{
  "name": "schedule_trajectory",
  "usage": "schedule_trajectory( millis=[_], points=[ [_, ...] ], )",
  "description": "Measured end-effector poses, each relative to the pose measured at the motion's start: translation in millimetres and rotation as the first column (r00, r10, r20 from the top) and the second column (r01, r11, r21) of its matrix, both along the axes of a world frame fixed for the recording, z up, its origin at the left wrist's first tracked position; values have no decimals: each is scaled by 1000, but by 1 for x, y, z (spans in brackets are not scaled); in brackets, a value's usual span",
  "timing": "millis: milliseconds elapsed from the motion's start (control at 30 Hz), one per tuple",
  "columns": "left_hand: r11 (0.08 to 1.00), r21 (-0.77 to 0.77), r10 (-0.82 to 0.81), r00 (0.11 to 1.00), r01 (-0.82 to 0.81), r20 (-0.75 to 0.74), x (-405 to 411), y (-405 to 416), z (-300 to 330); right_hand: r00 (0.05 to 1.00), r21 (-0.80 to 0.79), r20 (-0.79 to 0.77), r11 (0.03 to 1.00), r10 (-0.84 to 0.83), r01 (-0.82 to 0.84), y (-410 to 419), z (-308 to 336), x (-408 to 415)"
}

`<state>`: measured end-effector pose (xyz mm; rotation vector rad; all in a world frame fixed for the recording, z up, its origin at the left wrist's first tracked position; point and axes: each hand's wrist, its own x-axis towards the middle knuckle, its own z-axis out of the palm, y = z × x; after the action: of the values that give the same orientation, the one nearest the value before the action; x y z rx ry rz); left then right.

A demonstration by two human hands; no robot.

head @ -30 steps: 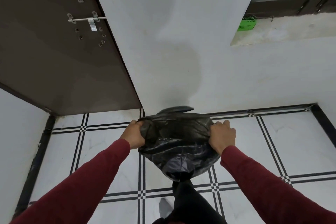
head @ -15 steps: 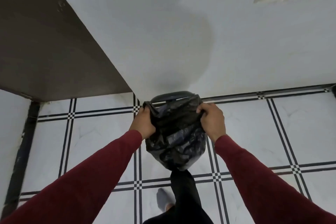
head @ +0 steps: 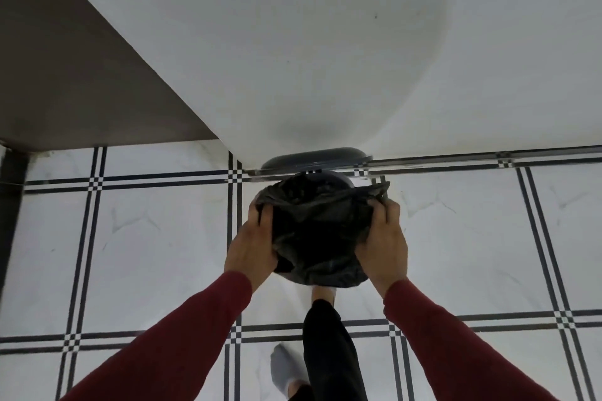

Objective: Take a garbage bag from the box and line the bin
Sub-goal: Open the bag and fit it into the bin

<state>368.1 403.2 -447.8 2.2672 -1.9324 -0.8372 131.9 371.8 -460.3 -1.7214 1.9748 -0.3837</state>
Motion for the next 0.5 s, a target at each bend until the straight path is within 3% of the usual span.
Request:
schedule_trajectory(
  millis=[100, 233, 300, 400, 467, 500],
  points=[
    [995, 73, -64, 997, 61, 43, 8, -7, -27, 967, 78, -135, 975, 215, -206, -5, -27, 2],
    [992, 123, 34, 997, -42, 65, 3, -27, -49, 975, 87, -121, 980, 187, -177, -28, -49, 2],
    [996, 63, 59, 997, -62, 43, -2, -36, -54, 994, -6, -36, 994, 105, -105, -41, -50, 3],
    [998, -35, -43, 999, 44, 15, -10, -38, -56, 994, -220, 69, 973, 85, -68, -42, -54, 4],
    [990, 28, -141, 987, 140, 73, -12, -36, -64, 986, -114, 8, 980, 165, -163, -33, -65, 4],
    [979, 98, -191, 975, 180, 114, -10, -35, -70, 970, 84, -38, 968, 240, -236, -28, -73, 4]
  ],
)
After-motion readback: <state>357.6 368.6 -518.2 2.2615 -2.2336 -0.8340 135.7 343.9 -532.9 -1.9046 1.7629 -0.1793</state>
